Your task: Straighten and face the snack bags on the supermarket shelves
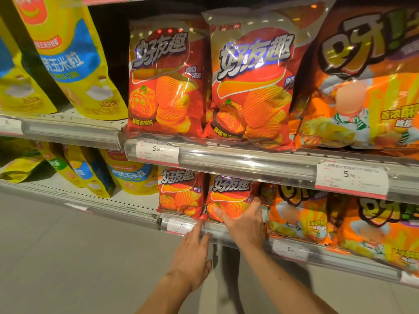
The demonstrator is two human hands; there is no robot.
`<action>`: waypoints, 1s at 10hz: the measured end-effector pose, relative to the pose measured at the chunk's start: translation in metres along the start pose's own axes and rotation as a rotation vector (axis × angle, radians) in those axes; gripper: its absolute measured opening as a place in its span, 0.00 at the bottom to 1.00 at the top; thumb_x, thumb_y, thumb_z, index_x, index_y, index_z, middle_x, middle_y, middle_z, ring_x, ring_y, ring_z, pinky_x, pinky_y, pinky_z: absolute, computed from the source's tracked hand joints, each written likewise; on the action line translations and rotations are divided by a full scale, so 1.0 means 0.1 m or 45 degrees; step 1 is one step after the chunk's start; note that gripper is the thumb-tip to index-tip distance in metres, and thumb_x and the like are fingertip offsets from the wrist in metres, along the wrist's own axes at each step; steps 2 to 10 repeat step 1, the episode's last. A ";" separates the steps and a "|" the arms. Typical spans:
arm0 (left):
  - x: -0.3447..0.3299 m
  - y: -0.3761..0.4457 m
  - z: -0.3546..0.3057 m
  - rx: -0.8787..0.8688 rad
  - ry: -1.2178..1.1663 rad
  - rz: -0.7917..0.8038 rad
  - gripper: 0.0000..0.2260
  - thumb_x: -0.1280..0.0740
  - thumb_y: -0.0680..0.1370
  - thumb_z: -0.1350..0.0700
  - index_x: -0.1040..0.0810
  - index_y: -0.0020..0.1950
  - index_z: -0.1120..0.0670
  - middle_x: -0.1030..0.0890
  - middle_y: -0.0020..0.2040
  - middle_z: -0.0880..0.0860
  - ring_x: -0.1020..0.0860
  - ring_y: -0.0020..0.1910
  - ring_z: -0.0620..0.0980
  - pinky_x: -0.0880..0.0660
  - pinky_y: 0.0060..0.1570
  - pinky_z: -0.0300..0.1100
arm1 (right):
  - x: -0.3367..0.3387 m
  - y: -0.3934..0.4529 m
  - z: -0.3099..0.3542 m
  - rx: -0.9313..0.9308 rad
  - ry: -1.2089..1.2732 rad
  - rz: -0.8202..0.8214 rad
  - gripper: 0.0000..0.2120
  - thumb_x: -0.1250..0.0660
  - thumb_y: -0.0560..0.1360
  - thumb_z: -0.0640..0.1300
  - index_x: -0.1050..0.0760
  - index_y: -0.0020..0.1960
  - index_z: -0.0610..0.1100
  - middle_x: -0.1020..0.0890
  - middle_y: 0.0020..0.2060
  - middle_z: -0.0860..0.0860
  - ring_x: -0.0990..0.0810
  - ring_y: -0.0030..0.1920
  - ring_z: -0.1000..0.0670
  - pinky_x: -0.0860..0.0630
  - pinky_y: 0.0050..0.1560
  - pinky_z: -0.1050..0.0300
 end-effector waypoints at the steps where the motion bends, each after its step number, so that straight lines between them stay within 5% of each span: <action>1: 0.05 0.03 0.02 0.056 -0.151 0.017 0.29 0.33 0.79 0.48 0.39 0.77 0.49 0.60 0.80 0.46 0.42 0.78 0.53 0.42 0.75 0.44 | 0.02 0.01 -0.04 -0.053 0.120 0.067 0.58 0.22 0.58 0.72 0.42 0.76 0.45 0.27 0.66 0.45 0.24 0.65 0.42 0.22 0.61 0.45; 10: 0.05 0.03 0.02 0.056 -0.151 0.017 0.29 0.33 0.79 0.48 0.39 0.77 0.49 0.60 0.80 0.46 0.42 0.78 0.53 0.42 0.75 0.44 | 0.02 0.01 -0.04 -0.053 0.120 0.067 0.58 0.22 0.58 0.72 0.42 0.76 0.45 0.27 0.66 0.45 0.24 0.65 0.42 0.22 0.61 0.45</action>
Point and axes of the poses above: each hand's wrist, its own y-axis towards the middle knuckle, its own x-axis out of the back of the hand, z = x × y, the point moved 4 cm from there along y, towards the middle knuckle
